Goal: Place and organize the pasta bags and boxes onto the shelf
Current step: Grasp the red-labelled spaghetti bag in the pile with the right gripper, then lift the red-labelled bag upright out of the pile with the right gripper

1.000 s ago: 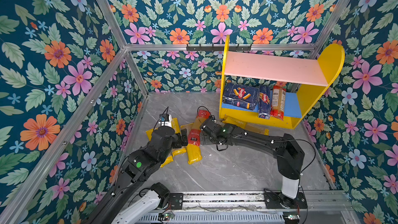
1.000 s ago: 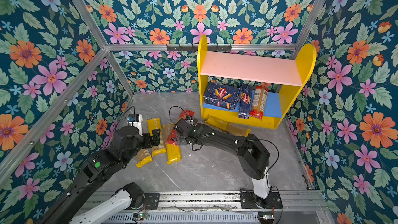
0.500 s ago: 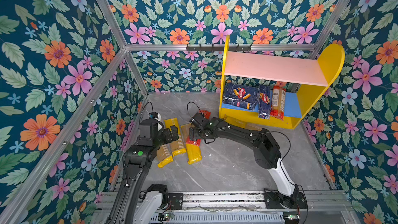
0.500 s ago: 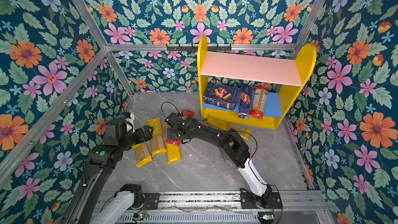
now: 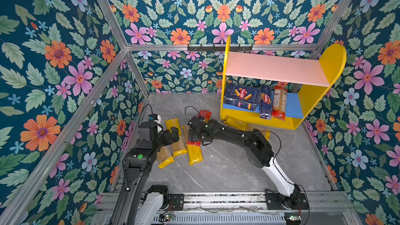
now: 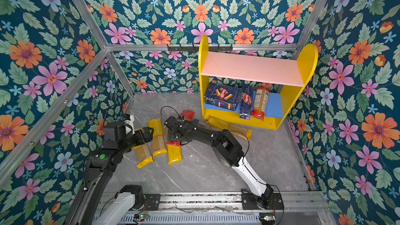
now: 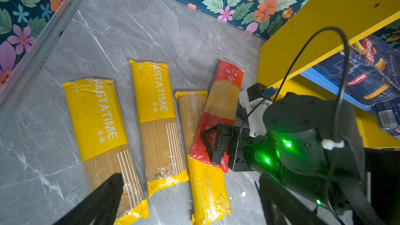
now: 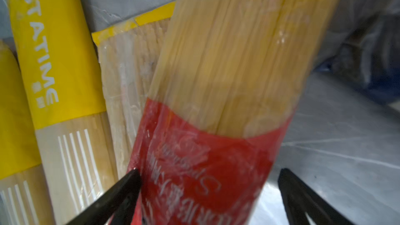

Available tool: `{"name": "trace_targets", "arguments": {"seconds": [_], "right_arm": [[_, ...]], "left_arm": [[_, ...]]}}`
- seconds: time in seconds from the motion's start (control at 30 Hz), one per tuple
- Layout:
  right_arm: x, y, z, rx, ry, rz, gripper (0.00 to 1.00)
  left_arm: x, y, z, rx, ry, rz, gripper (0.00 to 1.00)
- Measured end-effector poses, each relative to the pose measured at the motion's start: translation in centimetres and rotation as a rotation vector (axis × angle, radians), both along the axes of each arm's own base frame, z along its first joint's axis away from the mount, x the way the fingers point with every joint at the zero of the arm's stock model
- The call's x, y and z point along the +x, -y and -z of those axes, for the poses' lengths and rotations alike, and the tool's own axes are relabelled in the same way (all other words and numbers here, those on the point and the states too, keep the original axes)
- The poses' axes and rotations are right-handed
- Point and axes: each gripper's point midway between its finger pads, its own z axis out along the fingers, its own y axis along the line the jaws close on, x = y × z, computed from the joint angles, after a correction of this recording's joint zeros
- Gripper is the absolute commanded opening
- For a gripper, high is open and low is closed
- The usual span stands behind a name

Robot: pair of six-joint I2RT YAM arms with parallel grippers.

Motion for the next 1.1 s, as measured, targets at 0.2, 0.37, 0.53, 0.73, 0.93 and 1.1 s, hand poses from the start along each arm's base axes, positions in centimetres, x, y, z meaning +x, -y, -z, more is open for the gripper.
{"name": "trace_targets", "arguments": {"seconds": [0.2, 0.37, 0.53, 0.73, 0.93, 1.1], "right_arm": [[1.3, -1.2, 0.0, 0.046, 0.035, 0.023, 0.99], [1.5, -1.5, -0.4, 0.041, 0.046, 0.026, 0.99], [1.1, -1.5, -1.1, 0.011, 0.064, 0.029, 0.99], [1.3, -1.9, -1.2, -0.009, 0.067, 0.030, 0.99], [2.3, -1.7, -0.5, -0.037, 0.063, 0.051, 0.99], [3.1, -0.9, -0.1, -0.042, 0.054, 0.069, 0.92]], "left_arm": [[-0.1, 0.0, -0.2, -0.002, 0.012, 0.004, 1.00], [-0.2, 0.1, -0.4, -0.001, 0.022, 0.009, 1.00], [-0.3, 0.1, -0.4, -0.001, 0.023, 0.009, 1.00], [-0.2, 0.1, -0.3, -0.001, 0.024, 0.010, 1.00], [-0.2, 0.1, -0.2, -0.001, 0.025, 0.010, 1.00], [-0.1, 0.1, -0.3, -0.002, 0.029, 0.010, 1.00]]}}
